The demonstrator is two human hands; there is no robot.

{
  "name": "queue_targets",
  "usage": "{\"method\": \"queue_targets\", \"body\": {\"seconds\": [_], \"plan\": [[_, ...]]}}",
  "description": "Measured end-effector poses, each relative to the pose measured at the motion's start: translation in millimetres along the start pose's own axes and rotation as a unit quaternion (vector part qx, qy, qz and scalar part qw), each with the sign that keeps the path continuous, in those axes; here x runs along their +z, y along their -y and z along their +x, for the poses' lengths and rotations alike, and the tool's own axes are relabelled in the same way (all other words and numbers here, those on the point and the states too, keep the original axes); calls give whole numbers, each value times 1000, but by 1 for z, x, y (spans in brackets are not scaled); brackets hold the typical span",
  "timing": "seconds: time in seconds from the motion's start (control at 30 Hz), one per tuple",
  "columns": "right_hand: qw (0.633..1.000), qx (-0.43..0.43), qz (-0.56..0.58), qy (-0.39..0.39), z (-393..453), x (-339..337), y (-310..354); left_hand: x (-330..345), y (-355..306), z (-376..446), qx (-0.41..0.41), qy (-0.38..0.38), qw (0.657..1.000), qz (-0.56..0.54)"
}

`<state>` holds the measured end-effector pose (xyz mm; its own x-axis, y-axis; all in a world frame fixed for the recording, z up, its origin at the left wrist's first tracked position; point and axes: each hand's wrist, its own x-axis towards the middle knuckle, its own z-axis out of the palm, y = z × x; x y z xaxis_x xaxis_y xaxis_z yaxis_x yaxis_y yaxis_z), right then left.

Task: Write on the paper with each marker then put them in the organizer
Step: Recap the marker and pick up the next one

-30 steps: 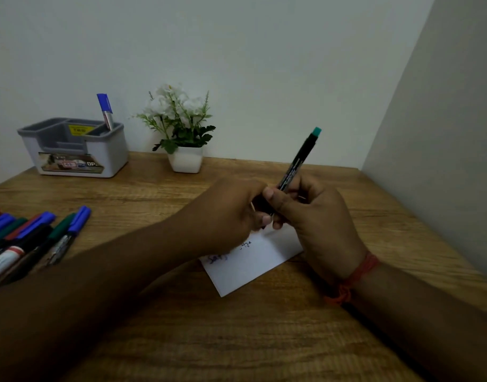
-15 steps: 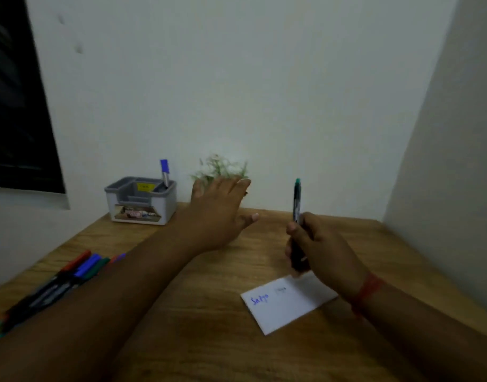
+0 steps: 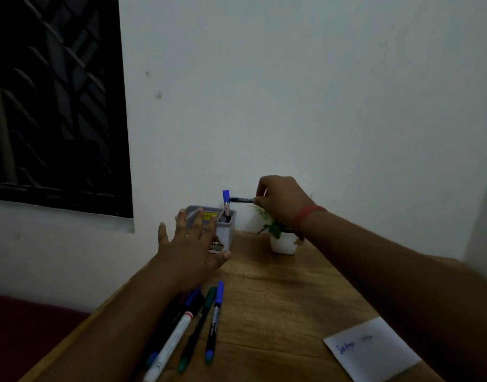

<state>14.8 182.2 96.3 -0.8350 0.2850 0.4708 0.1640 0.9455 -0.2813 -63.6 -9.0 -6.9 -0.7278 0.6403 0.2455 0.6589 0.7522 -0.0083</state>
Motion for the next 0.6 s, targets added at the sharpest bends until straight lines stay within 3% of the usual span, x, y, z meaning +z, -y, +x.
{"method": "queue_targets", "body": {"seconds": [0.27,0.6], "plan": [[989,-12,-133,71,76,46,25,1,12,1,1,14,1000,-24],[980,62,-126,138,101,80,51,1,14,4,12,20,999,-27]]}}
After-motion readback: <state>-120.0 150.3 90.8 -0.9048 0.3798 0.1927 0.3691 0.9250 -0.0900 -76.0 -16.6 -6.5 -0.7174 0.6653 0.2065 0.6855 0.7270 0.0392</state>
